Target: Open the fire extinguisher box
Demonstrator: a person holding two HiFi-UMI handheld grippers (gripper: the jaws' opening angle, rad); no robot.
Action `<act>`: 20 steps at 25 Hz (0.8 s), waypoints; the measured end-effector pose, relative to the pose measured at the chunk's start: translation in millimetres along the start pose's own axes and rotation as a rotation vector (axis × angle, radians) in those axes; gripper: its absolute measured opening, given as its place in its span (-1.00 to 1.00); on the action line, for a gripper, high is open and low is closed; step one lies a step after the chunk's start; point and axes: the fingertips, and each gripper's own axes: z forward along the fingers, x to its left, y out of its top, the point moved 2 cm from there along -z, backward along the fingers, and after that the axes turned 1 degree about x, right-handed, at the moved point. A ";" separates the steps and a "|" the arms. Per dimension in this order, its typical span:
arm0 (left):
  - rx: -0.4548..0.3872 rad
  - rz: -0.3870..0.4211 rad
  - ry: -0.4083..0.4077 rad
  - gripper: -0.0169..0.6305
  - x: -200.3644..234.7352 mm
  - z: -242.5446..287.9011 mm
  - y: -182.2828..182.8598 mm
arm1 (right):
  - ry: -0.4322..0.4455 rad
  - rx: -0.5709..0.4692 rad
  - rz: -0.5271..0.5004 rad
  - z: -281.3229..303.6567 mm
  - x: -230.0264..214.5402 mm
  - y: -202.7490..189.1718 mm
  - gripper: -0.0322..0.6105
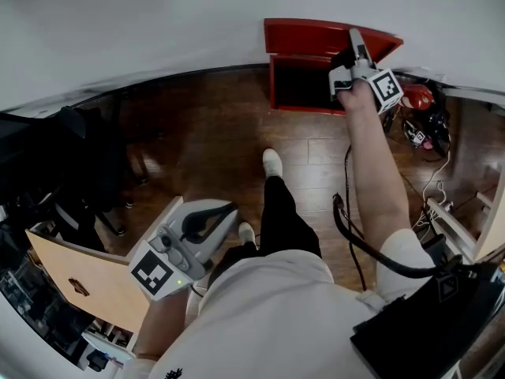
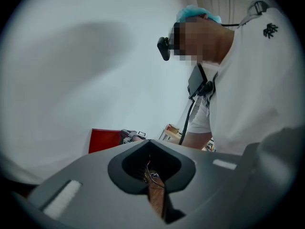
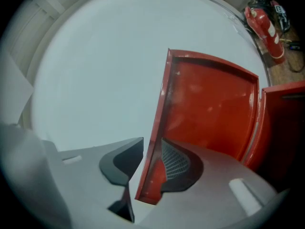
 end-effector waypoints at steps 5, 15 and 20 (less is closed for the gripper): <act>-0.018 0.048 -0.023 -0.95 -10.7 -17.3 -7.1 | -0.003 -0.003 -0.055 -24.9 14.6 -0.5 -0.56; -0.138 0.184 -0.101 -0.95 -86.4 -108.6 -36.5 | 0.013 0.152 -0.539 -189.7 137.9 -76.7 -0.59; -0.153 0.300 -0.118 -0.95 -127.3 -189.3 -74.8 | 0.067 0.199 -0.685 -313.6 207.7 -156.9 -0.64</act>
